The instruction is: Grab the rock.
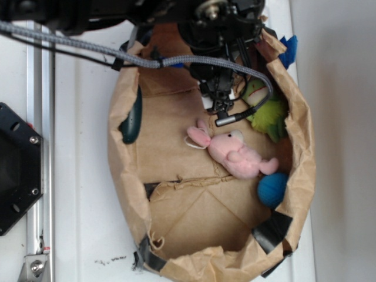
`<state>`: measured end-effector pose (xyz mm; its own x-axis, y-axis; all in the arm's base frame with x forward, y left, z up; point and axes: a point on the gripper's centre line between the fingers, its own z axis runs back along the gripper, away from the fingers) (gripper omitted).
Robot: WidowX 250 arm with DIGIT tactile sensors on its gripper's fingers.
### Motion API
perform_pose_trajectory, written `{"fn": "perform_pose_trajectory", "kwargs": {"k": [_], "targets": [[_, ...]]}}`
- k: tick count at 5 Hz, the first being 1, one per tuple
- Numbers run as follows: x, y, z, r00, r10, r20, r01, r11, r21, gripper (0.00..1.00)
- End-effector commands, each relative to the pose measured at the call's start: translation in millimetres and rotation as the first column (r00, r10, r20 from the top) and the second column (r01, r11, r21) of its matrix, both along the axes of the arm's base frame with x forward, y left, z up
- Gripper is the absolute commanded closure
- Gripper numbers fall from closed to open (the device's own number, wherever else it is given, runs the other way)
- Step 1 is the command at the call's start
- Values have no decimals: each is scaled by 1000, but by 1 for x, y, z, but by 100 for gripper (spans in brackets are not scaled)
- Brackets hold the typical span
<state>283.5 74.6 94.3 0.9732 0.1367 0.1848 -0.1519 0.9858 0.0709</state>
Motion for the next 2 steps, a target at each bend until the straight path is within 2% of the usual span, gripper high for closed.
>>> {"fn": "perform_pose_trajectory", "kwargs": {"k": [1, 2], "targets": [[17, 0, -16, 998, -53, 22, 52, 998, 46, 0], [18, 2, -22, 998, -55, 17, 54, 997, 48, 0]]}}
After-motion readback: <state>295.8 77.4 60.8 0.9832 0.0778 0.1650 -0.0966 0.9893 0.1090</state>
